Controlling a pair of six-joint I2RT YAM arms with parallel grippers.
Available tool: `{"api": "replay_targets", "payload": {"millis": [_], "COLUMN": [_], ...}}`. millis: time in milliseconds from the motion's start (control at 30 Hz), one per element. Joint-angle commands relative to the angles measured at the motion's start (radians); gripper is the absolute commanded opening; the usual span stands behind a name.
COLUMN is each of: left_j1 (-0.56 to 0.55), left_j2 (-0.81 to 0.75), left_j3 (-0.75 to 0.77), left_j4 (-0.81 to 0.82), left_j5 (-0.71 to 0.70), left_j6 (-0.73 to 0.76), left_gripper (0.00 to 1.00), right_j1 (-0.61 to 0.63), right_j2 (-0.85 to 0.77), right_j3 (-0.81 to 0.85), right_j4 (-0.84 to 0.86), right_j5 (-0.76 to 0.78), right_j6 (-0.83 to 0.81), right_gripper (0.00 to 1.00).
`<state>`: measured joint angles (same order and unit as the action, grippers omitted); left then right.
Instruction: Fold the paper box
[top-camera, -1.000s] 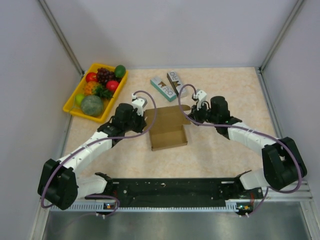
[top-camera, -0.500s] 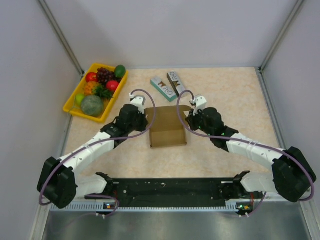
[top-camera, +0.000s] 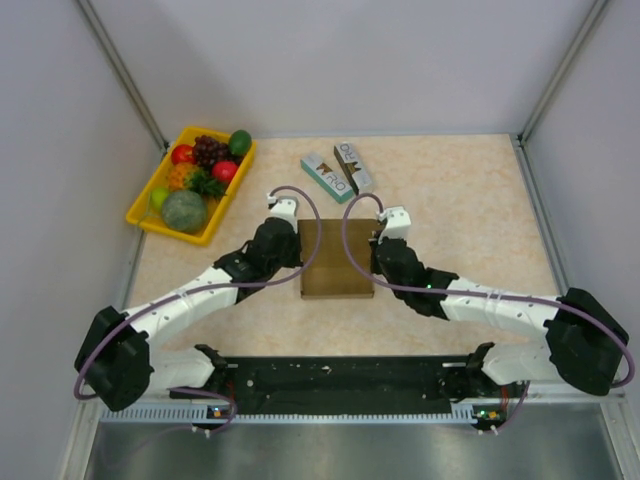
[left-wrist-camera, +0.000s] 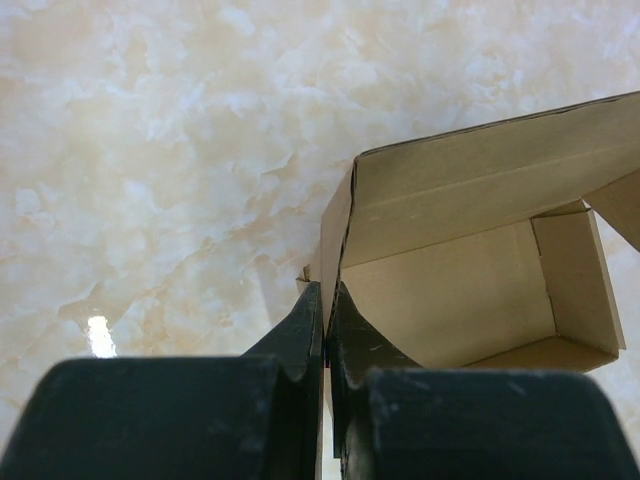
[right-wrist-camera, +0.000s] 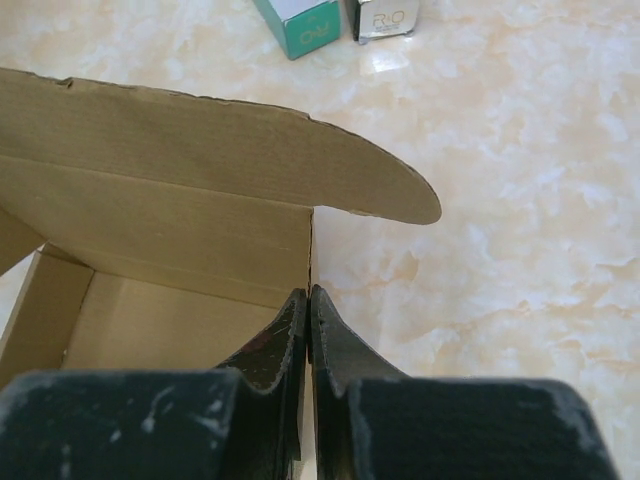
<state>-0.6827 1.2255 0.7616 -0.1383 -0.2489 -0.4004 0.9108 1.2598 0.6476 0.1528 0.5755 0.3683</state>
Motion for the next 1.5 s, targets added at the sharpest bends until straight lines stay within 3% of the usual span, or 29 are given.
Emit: {"api": "replay_targets", "payload": {"millis": [0,333,733,1333,1467], "left_j1": [-0.038,-0.116,-0.236,-0.314,-0.365], "left_j2": [-0.061,-0.069,-0.029,0.074,0.104], "left_j3": [-0.042,-0.114,-0.137,-0.035,-0.024], "left_j4": [0.103,0.156,0.172,0.060,0.026], "left_j5": [-0.065,-0.160,-0.285,-0.359,-0.453], "left_j6": [-0.054,-0.132,-0.215,-0.410,-0.403], "left_gripper": [0.00,0.00,0.00,0.00,0.00], "right_j1": [0.060,0.164,0.218,0.280,0.283], "right_j2": [0.016,0.050,0.064,0.056,0.038], "right_j3": [-0.012,-0.036,-0.063,-0.109,-0.118], "right_j4": [0.025,0.024,0.036,0.045,0.036], "right_j5": [0.139,0.299,0.362,0.465,0.475], "right_j6": [0.083,0.158,0.208,0.277,0.297], "right_gripper": [0.00,0.00,0.00,0.00,0.00]}}
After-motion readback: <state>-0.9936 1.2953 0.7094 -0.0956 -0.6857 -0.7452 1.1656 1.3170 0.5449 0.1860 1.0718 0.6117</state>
